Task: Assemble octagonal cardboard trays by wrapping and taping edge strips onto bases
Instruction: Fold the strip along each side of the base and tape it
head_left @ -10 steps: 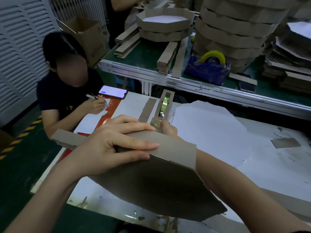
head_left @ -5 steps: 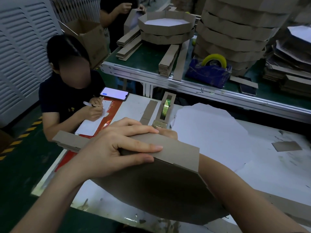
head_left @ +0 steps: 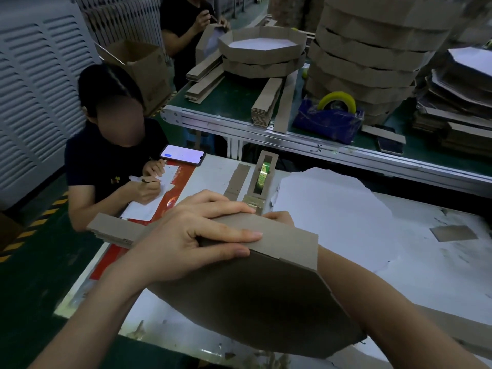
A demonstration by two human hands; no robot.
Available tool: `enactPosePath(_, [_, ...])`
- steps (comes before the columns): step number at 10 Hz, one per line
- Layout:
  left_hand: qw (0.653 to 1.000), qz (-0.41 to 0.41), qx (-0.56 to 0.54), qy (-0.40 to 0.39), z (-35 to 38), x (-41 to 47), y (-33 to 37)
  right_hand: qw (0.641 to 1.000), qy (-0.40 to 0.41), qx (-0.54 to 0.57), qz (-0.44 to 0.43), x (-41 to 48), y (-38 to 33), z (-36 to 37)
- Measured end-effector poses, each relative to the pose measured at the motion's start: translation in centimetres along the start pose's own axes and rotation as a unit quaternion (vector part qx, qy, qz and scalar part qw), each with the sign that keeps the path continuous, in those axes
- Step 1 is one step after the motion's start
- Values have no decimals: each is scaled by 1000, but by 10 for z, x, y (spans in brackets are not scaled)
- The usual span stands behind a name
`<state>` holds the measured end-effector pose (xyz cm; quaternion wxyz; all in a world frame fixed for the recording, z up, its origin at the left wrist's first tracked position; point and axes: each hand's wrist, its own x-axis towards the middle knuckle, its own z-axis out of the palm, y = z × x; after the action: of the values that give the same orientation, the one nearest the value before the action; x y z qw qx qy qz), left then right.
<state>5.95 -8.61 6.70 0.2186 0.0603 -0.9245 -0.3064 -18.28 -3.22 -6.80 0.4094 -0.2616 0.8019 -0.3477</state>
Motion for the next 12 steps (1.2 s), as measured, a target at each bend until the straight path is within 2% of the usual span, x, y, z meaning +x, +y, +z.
enactPosePath(1, [1000, 3, 18, 16, 2, 2, -1, 996, -4, -85, -37, -3, -26, -18])
enactPosePath(3, [999, 1, 20, 30, 4, 3, -3, 983, 105, 32, -145, -45, -95, -45])
enactPosePath(4, [999, -3, 11, 38, 5, 1, 0, 956, 170, 87, -222, -90, -122, -56])
enactPosePath(5, [999, -11, 15, 32, 3, -1, 3, 941, 169, 137, -260, -137, -132, -58])
enactPosePath(7, [999, -19, 8, 24, 2, -8, 6, 936, 183, 146, -263, -208, -121, -35])
enactPosePath(8, [999, -35, -9, 10, 1, -11, 5, 933, 230, 117, -251, -226, -109, -14])
enactPosePath(10, [1000, 0, -15, 12, 1, -19, 7, 899, 317, 156, -261, -245, -88, 28])
enactPosePath(12, [999, 19, -35, 15, -1, -27, 9, 877, 333, 210, -275, -256, -85, 48])
